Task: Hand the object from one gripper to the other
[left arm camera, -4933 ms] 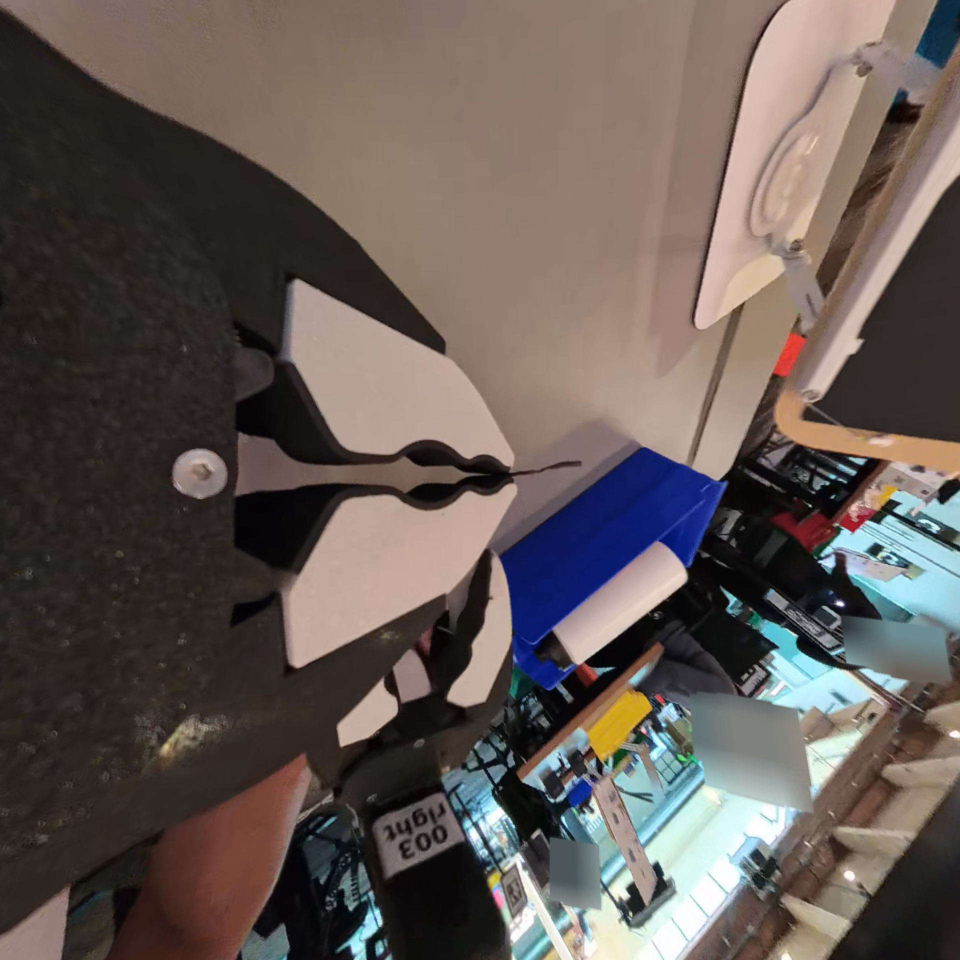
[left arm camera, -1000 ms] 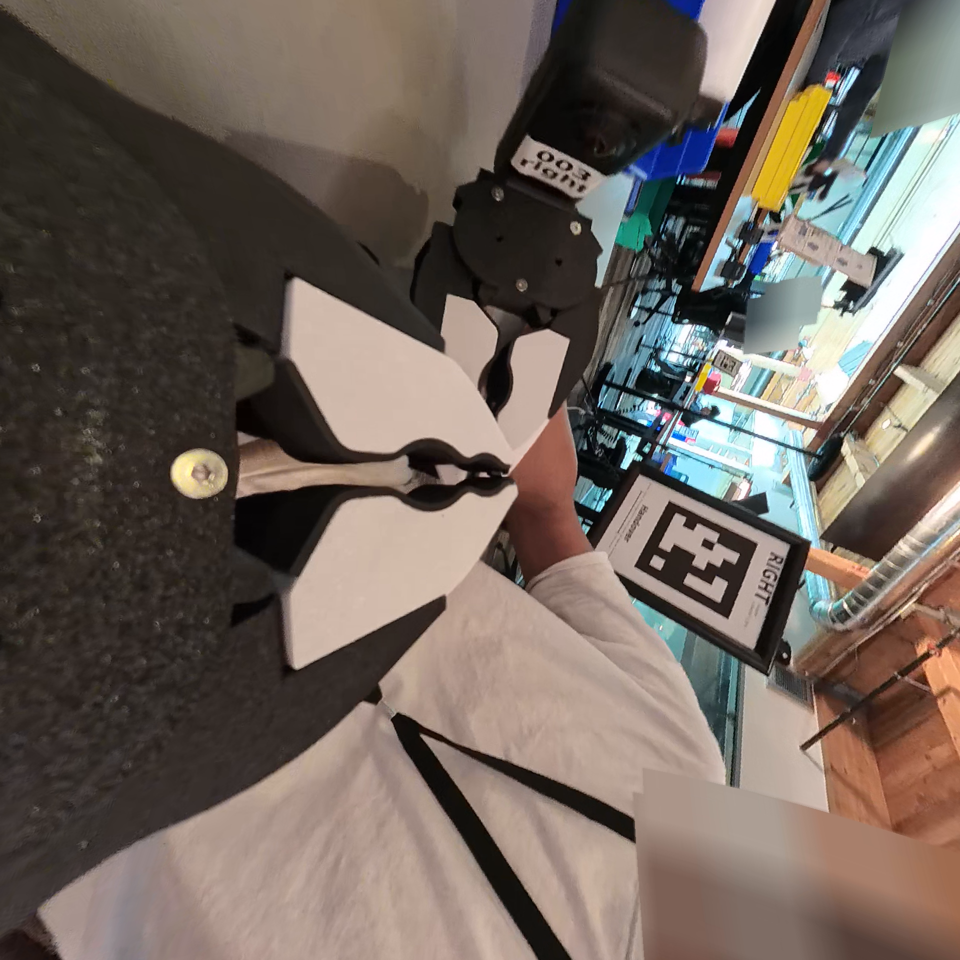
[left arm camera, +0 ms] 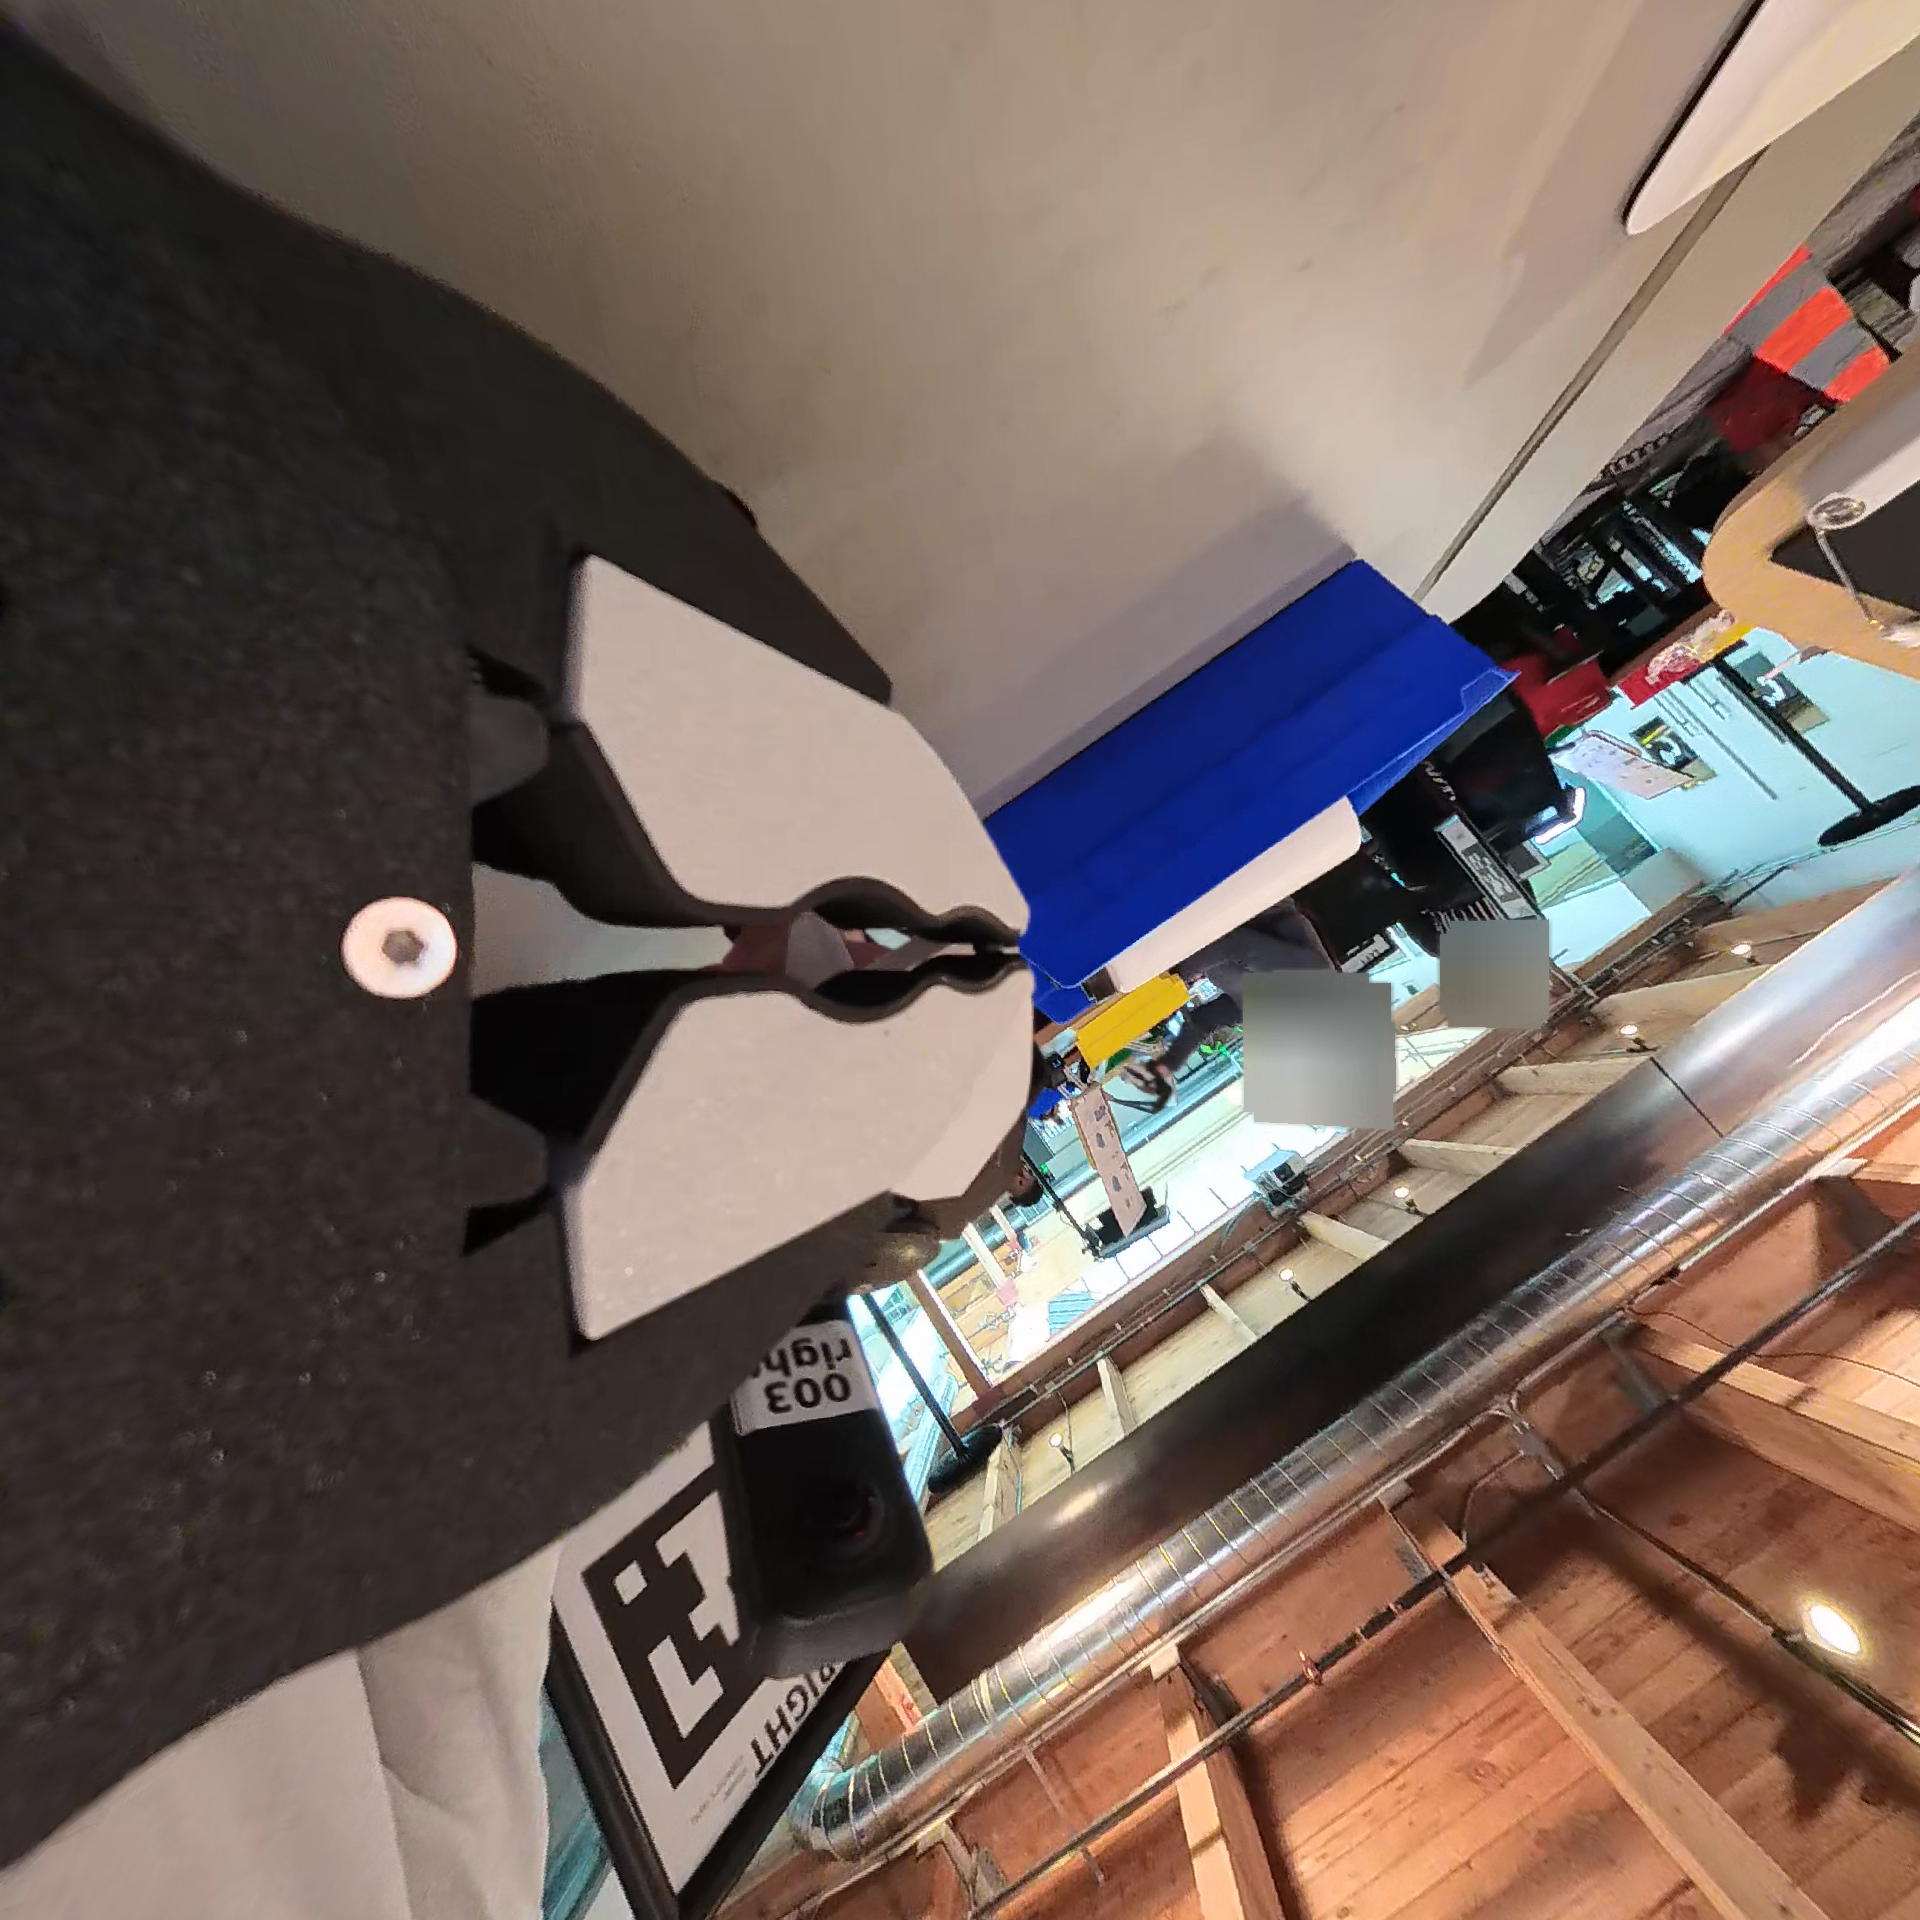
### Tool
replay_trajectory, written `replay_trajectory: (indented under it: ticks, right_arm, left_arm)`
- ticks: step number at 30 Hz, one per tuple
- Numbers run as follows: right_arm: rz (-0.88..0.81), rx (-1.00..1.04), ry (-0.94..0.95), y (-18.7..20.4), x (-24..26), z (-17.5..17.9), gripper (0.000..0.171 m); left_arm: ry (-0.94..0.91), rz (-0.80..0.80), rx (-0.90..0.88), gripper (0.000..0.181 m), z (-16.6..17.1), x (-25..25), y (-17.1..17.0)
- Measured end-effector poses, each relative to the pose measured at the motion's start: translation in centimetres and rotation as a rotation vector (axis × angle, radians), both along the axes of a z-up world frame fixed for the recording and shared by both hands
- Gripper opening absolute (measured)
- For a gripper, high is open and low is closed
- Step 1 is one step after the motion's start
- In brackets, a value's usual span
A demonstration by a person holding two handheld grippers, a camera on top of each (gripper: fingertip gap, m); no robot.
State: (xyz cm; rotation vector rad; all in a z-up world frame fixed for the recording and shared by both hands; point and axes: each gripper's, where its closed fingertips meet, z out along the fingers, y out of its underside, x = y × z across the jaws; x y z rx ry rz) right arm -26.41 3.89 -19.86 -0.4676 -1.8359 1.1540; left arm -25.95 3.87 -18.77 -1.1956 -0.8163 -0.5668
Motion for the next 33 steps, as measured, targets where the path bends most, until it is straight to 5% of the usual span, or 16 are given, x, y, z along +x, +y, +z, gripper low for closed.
replay_trajectory:
  ticks: [4, 8, 13, 17, 23, 28, 33]
  right_arm:
    - [0.023, -0.015, -0.029, 0.1, 0.1, 0.1, 0.0]
    - [0.155, -0.156, -0.208, 0.3, 0.7, -0.5, 0.0]
    - [0.559, -0.719, -0.692, 0.8, 2.7, 1.1, 0.0]
    - [0.885, -1.088, -1.088, 1.3, 4.4, 3.3, 0.0]
    - [1.12, -1.067, -1.37, -0.5, 8.2, 3.5, 0.0]
    - [1.093, -1.045, -1.436, -1.3, 8.4, 2.3, 0.0]
    - [1.073, -1.07, -1.43, -1.3, 7.9, 2.1, 0.0]
  left_arm:
    - [0.038, -0.046, -0.006, 0.002, 0.4, 0.3, 0.1]
    - [0.163, -0.058, -0.06, 0.027, 1.3, -0.7, -1.3]
    - [0.486, -0.243, -0.292, 0.028, 0.2, 0.4, -2.3]
    - [0.559, -0.389, -0.259, 0.028, 0.2, 4.0, -0.8]
    - [0.615, -0.422, -0.171, 0.028, 1.7, 6.6, 0.6]
    - [0.609, -0.434, -0.123, 0.025, 2.3, 7.1, 0.4]
    - [0.643, -0.424, -0.154, 0.0, 1.9, 7.1, 0.5]
